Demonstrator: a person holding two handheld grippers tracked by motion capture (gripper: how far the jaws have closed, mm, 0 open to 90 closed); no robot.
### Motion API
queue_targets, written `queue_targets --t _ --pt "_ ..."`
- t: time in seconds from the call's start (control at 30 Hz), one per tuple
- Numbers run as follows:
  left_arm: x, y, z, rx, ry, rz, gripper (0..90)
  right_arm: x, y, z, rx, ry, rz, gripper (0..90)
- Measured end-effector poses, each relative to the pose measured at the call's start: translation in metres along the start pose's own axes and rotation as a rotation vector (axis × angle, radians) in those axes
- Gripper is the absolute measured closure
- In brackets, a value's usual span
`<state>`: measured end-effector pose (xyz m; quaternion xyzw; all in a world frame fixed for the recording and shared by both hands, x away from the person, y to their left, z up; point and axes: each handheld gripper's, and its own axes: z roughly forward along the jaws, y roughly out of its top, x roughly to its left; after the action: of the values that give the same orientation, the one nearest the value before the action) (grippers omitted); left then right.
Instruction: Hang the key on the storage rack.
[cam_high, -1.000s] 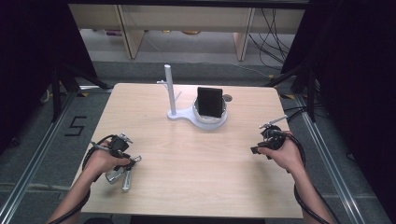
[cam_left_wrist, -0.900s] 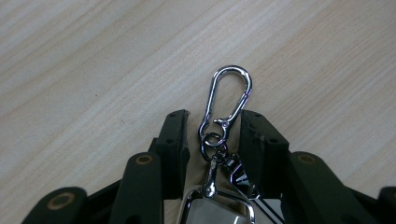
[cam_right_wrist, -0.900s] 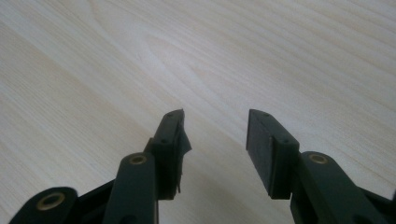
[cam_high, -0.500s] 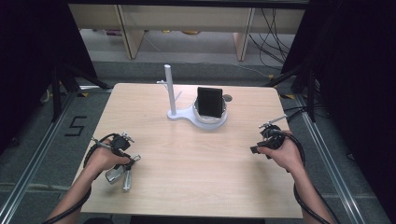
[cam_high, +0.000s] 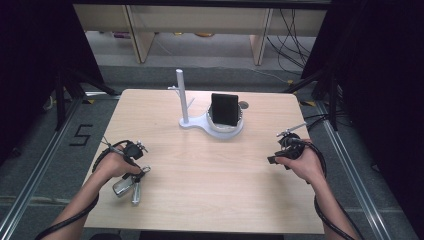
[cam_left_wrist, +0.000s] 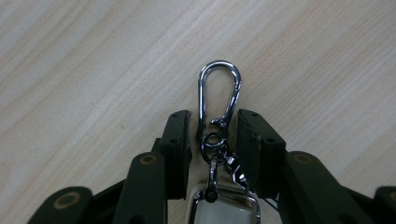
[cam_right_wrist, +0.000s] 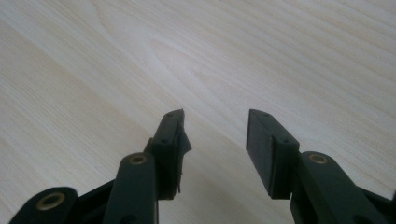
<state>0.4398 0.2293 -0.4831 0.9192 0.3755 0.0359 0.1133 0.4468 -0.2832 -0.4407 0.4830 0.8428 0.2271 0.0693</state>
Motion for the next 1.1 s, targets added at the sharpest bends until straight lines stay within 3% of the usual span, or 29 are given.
queue_targets --t 0.07,0.2,0.23,0.33,0.37,0.47,0.5,0.63,0.7,0.87,1.03,1.1 --pt "0.0 0.001 0.001 -0.001 -0.004 0.003 63.9 0.0 0.0 0.0 -0.003 0.004 -0.003 57.7" --pt "0.0 0.005 0.0 0.045 -0.006 0.025 64.2 -0.001 -0.002 -0.001 -0.005 0.017 -0.01 57.7" --pt "0.001 0.007 0.0 0.059 -0.011 0.047 64.7 -0.002 -0.002 0.0 -0.012 0.016 -0.014 57.7" --pt "0.0 0.008 0.001 0.056 -0.008 0.042 66.3 -0.002 -0.003 -0.001 -0.003 0.012 -0.001 57.7" --pt "-0.002 0.007 0.001 0.055 -0.014 0.006 67.0 -0.002 -0.003 -0.001 -0.013 0.017 -0.014 57.7" --pt "-0.002 0.009 0.0 0.075 -0.01 0.021 69.6 -0.002 -0.003 -0.001 -0.015 0.021 -0.017 57.7" --pt "-0.002 0.01 0.0 0.08 0.001 0.045 71.7 -0.002 -0.003 -0.002 -0.015 0.024 -0.016 57.7" --pt "-0.003 0.011 0.001 0.082 0.002 0.044 73.7 -0.002 -0.003 -0.001 -0.02 0.026 -0.016 57.7" --pt "-0.003 0.014 0.0 0.113 0.007 0.061 74.1 0.0 -0.003 -0.001 -0.011 0.021 -0.005 57.7" --pt "-0.005 0.015 0.0 0.122 0.015 0.058 74.7 -0.001 -0.004 -0.001 -0.014 0.023 -0.007 57.7" --pt "-0.006 0.013 0.0 0.104 0.019 0.069 75.0 -0.002 -0.005 -0.001 -0.021 0.024 -0.009 57.7" --pt "-0.007 0.011 0.0 0.08 0.026 0.052 75.3 -0.002 -0.005 -0.002 -0.021 0.024 -0.01 57.6"
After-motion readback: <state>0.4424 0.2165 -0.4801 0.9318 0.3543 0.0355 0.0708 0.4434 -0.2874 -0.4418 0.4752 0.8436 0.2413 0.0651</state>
